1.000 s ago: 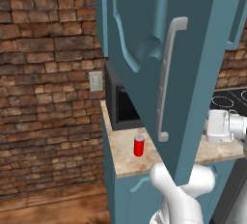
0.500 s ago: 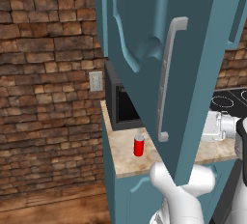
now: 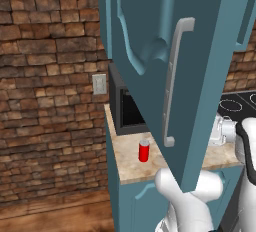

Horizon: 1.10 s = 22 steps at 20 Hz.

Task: Sort all alcoholic drinks to one cabinet, and non-alcoholic drinks to the other.

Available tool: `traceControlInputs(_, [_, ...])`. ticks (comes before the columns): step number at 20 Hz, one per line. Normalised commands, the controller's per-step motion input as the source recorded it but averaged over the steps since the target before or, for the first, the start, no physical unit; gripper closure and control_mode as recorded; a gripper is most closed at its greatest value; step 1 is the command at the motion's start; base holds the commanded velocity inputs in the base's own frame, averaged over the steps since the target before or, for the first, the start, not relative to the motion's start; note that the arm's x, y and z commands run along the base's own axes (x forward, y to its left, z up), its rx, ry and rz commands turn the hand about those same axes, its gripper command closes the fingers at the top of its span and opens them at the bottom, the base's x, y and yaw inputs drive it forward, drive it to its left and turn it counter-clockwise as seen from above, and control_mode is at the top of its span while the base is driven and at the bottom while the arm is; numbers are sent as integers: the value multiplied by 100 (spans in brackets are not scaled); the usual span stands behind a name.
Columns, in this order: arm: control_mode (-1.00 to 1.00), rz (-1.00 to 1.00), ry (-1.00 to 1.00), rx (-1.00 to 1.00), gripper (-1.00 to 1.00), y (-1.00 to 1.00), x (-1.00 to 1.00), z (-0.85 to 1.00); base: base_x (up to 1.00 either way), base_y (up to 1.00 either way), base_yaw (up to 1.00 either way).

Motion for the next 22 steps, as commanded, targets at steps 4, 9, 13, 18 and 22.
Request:
traceControlInputs(4, [-100, 0, 0, 0, -100, 0, 24, -18, 0, 0, 0])
traceControlInputs(9, [-100, 0, 1, 0, -100, 0, 21, -18, 0, 0, 0])
traceControlInputs(13, [-100, 0, 1, 0, -100, 0, 24, -18, 0, 0, 0])
traceControlInputs(18, [-100, 0, 1, 0, -100, 0, 22, -18, 0, 0, 0])
traceControlInputs(22, [-100, 0, 0, 0, -100, 0, 11, -12, 0, 0, 0])
